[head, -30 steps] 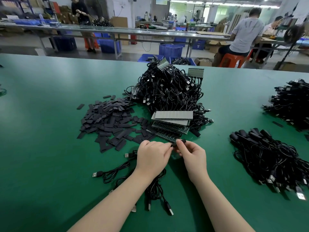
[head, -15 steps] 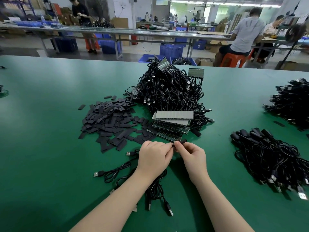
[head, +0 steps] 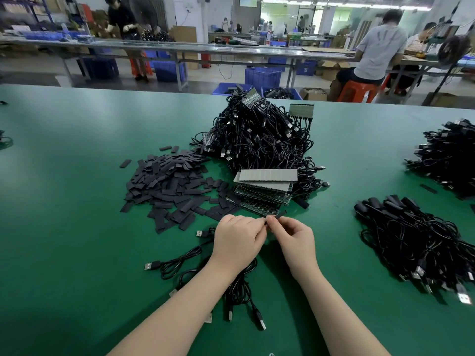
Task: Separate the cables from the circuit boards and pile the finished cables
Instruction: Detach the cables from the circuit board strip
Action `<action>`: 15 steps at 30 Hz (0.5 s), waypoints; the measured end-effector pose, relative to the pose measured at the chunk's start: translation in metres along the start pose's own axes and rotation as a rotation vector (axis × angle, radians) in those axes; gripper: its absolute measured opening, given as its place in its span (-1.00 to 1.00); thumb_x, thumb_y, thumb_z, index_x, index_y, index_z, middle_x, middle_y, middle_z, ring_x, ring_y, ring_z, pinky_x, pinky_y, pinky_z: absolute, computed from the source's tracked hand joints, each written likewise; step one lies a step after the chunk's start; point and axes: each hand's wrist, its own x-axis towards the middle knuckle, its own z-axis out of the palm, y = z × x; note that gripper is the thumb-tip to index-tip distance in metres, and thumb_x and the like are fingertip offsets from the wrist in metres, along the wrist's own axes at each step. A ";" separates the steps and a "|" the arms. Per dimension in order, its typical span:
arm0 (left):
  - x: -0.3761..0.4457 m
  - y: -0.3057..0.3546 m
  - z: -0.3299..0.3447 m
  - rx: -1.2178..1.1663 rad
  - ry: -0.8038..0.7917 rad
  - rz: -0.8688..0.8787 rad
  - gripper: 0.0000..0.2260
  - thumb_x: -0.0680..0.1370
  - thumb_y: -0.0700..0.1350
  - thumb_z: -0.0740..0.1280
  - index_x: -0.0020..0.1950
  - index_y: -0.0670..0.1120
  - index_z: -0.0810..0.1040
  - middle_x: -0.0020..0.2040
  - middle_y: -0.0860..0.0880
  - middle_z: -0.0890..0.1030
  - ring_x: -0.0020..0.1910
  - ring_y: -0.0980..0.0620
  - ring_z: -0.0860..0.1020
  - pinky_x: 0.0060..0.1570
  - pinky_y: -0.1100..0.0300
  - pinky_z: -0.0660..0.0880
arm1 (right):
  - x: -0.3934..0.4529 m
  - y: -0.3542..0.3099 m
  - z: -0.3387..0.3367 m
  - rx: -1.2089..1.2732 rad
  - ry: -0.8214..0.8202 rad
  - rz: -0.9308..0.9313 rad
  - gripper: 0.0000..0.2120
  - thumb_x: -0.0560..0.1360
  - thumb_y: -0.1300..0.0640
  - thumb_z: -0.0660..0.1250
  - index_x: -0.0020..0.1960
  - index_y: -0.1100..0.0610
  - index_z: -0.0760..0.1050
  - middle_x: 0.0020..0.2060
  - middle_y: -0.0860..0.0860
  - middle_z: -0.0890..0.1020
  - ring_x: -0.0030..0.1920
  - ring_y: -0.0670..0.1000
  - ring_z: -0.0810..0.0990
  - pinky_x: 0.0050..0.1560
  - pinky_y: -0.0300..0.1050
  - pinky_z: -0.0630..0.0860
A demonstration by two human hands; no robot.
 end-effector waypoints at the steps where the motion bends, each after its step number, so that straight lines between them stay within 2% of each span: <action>1: 0.000 0.000 0.000 -0.002 0.008 0.003 -0.85 0.47 -0.16 0.41 -0.31 -0.04 0.58 -0.46 0.05 0.51 -0.44 0.02 0.48 -0.33 0.18 0.32 | 0.000 0.001 0.001 -0.016 0.005 -0.007 -0.74 0.50 0.05 0.48 -0.31 0.10 0.57 -0.49 -0.14 0.45 -0.43 -0.15 0.32 -0.41 -0.32 0.29; 5: -0.001 0.000 0.000 0.007 0.016 0.001 -0.83 0.52 -0.11 0.32 -0.25 -0.03 0.64 -0.44 0.06 0.54 -0.42 0.03 0.51 -0.32 0.16 0.35 | 0.000 0.001 0.001 -0.009 0.015 -0.005 -0.72 0.49 0.05 0.49 -0.37 0.02 0.57 -0.51 -0.16 0.45 -0.45 -0.16 0.32 -0.42 -0.36 0.29; 11: -0.002 -0.002 0.002 -0.007 0.008 0.044 -0.76 0.55 -0.08 0.25 -0.22 -0.05 0.65 -0.42 0.06 0.57 -0.40 0.03 0.53 -0.30 0.13 0.42 | 0.000 0.002 -0.003 -0.014 -0.017 -0.009 -0.66 0.51 0.01 0.46 -0.32 0.22 0.54 -0.44 0.05 0.47 -0.39 -0.06 0.32 -0.40 -0.21 0.27; 15: -0.003 -0.003 0.003 0.034 0.036 0.071 -0.76 0.55 -0.10 0.26 -0.29 -0.04 0.59 -0.47 0.06 0.51 -0.44 0.02 0.49 -0.33 0.14 0.39 | -0.001 0.001 -0.001 -0.037 -0.026 -0.015 -0.69 0.51 0.05 0.47 -0.37 0.11 0.55 -0.49 -0.06 0.45 -0.42 -0.10 0.31 -0.42 -0.26 0.28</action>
